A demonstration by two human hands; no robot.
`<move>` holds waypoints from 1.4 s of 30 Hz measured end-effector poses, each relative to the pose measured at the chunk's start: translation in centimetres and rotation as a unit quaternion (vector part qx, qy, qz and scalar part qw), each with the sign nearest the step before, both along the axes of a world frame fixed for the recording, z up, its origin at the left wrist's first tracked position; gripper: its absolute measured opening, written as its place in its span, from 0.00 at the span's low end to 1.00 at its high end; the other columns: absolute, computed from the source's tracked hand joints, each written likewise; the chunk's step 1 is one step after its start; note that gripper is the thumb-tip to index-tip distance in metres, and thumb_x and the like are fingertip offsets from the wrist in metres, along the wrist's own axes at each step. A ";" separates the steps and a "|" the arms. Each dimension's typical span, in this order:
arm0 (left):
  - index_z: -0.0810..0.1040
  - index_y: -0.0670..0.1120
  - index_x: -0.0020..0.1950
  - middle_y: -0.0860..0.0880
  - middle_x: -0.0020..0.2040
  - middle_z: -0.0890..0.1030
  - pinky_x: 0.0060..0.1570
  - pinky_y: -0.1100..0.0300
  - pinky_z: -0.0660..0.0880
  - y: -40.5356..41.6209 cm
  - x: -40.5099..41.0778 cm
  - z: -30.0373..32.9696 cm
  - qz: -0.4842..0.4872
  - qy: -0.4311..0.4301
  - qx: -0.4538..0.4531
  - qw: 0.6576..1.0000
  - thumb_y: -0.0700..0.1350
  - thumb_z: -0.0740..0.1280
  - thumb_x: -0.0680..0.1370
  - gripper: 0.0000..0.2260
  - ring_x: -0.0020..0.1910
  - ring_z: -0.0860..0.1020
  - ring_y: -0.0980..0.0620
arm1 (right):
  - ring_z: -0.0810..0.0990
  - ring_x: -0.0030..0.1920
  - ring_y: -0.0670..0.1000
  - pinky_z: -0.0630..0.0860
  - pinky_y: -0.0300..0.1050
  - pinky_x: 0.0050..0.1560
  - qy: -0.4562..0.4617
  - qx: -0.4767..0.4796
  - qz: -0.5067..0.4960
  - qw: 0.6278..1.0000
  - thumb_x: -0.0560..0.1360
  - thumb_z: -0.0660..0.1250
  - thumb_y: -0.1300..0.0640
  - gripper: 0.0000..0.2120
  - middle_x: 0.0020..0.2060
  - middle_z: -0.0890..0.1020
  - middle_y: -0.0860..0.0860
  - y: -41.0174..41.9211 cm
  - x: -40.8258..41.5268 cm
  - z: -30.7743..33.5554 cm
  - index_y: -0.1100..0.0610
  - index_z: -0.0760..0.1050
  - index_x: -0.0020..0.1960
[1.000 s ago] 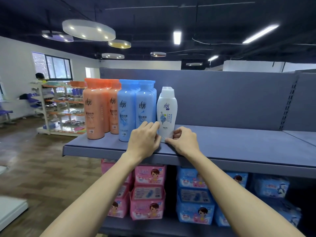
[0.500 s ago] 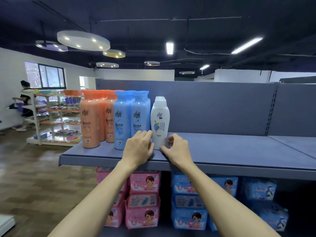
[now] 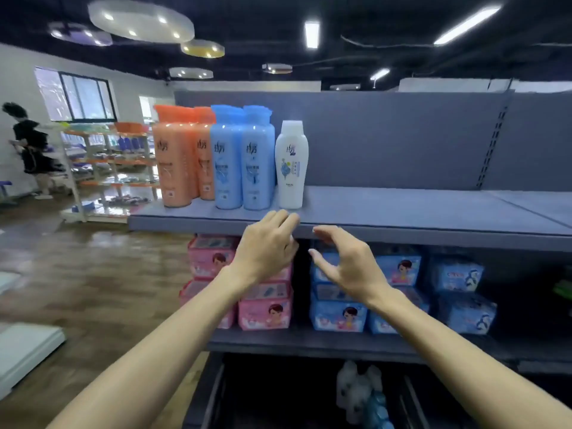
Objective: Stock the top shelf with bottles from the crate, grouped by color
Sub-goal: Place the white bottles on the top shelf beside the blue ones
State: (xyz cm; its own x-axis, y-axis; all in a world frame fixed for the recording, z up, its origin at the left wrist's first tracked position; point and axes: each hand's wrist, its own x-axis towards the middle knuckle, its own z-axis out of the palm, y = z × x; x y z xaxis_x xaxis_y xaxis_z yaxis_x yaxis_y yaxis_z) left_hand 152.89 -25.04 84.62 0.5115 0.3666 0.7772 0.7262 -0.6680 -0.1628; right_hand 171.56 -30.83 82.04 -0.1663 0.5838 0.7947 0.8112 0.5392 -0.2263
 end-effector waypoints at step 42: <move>0.70 0.47 0.59 0.49 0.48 0.75 0.32 0.54 0.74 -6.9 13.6 -37.1 0.058 0.131 -0.523 0.840 0.48 0.62 0.76 0.12 0.44 0.76 0.48 | 0.73 0.64 0.60 0.70 0.49 0.62 -0.013 -0.609 -0.137 0.781 0.76 0.69 0.56 0.26 0.64 0.71 0.61 -3.2 12.3 -35.0 0.63 0.64 0.69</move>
